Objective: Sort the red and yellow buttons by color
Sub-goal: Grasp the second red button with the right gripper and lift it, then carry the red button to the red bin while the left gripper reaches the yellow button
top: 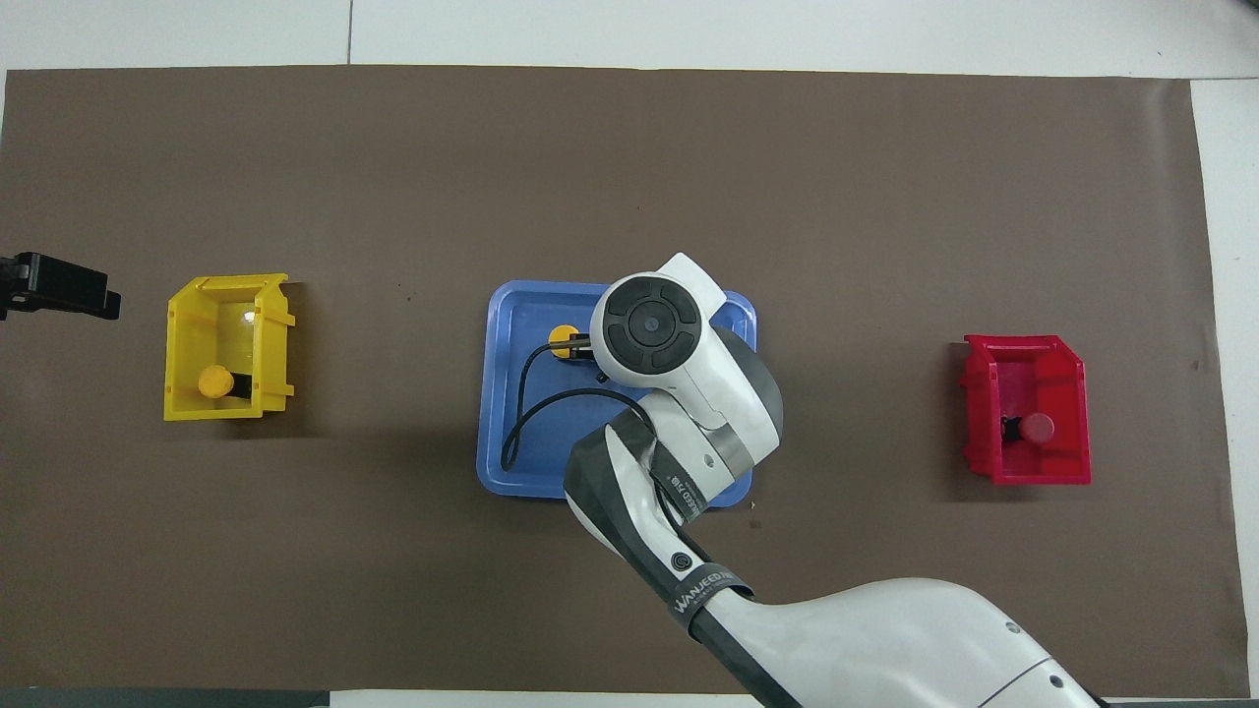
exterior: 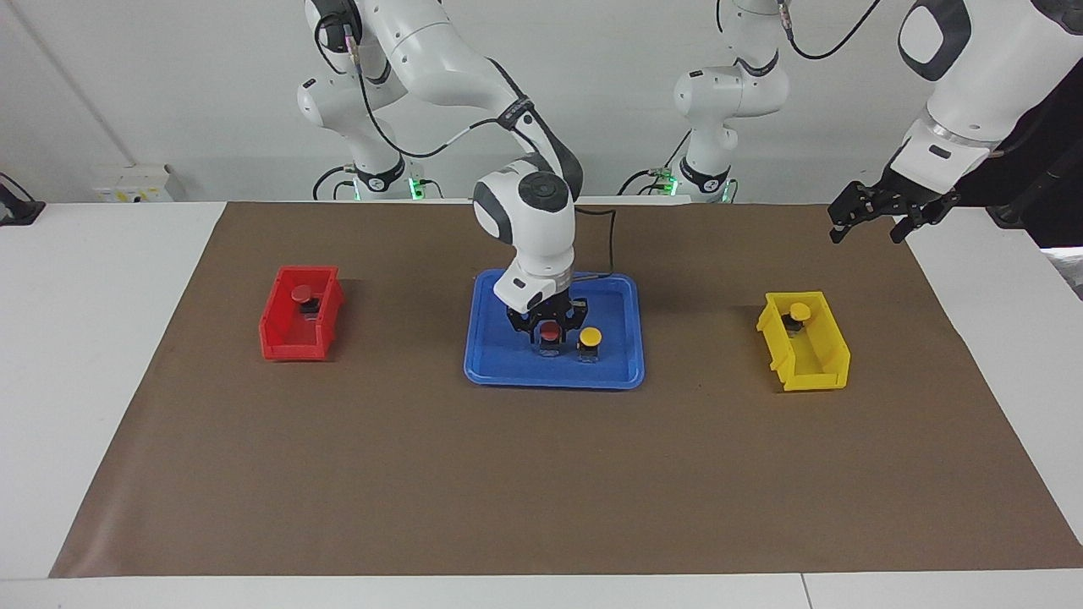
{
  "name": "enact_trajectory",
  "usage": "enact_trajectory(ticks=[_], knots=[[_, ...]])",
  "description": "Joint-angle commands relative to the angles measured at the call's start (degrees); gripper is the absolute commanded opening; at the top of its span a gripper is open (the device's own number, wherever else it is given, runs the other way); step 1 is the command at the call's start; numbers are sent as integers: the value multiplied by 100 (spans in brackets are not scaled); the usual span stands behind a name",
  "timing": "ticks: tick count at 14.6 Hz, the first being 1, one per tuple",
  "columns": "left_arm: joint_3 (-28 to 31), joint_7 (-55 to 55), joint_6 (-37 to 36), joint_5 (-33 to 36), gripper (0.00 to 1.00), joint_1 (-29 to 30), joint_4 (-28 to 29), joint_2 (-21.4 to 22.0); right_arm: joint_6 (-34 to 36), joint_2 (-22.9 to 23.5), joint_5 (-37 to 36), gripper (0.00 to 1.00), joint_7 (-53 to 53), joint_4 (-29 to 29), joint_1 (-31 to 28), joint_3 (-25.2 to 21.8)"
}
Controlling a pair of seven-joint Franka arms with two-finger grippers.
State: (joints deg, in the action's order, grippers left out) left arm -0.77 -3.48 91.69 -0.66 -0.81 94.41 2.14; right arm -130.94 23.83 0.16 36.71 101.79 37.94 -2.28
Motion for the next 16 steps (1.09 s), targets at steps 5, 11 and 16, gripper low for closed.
enact_trajectory(ticks=[5,11,16], knots=[[-37,49,418,102,100,-51,392,145,972,-1158,115,11,-864,-19,-759,-89],[-151,2753,2168,-73,100,-2174,1520,-238,2020,-2601,142,12,-3692,990,-2674,-98],[-142,3750,2818,-127,100,-3197,1537,-925,1274,-2805,142,12,-4857,1748,-3776,-98]])
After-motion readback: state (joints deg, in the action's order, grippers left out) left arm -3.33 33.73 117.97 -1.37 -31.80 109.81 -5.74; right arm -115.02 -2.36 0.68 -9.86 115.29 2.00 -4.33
